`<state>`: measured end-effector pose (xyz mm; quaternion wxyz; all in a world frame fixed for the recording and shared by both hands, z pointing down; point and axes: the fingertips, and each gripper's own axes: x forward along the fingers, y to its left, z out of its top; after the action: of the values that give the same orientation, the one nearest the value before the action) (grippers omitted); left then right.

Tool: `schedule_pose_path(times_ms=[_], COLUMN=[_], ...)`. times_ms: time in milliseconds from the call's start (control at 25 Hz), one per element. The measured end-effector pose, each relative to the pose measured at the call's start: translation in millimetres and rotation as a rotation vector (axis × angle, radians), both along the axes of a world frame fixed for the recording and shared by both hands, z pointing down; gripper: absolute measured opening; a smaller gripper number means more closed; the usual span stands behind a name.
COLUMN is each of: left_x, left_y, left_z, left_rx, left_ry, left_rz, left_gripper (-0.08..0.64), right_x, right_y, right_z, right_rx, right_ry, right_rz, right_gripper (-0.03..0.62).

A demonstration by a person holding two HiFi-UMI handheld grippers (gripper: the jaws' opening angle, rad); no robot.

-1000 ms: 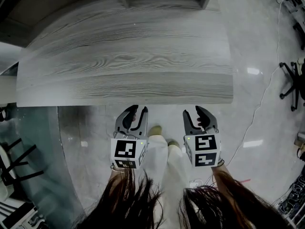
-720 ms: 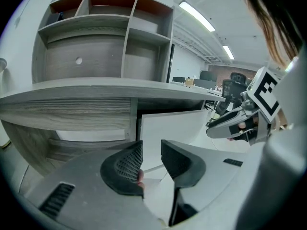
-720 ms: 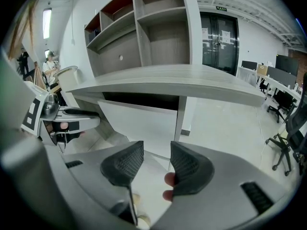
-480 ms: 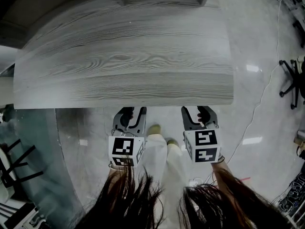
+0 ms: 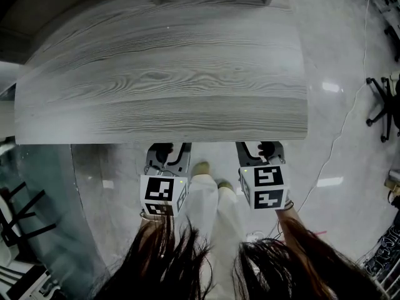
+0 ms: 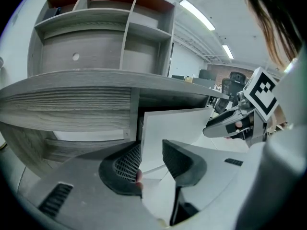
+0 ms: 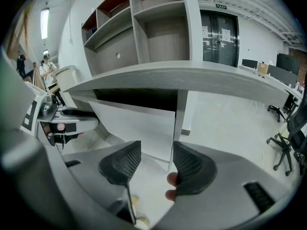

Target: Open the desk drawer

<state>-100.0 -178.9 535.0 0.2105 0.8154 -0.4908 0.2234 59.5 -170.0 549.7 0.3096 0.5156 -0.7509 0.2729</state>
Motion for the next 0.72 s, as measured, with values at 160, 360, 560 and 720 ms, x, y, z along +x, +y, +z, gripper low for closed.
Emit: schedule_pose_path(times_ms=[160, 360, 560, 720], left_x=[2, 4, 4, 6], left_y=[-2, -3, -6, -8], left_z=[1, 2, 3, 6], left_rx=[-0.006, -0.016, -0.011, -0.017], left_ry=[0.003, 0.014, 0.004, 0.003], left_rz=[0.013, 0.025, 0.033, 0.041], left_gripper=[0.127, 0.130, 0.137, 0.143], right_x=[-2, -4, -3, -2], right_y=[-2, -3, -6, -7], right_z=[2, 3, 7, 11], right_rx=[-0.008, -0.009, -0.003, -0.018], right_ry=[0.002, 0.007, 0.023, 0.028], right_rz=[0.001, -0.004, -0.007, 0.000], right_gripper=[0.196, 0.199, 0.202, 0.204])
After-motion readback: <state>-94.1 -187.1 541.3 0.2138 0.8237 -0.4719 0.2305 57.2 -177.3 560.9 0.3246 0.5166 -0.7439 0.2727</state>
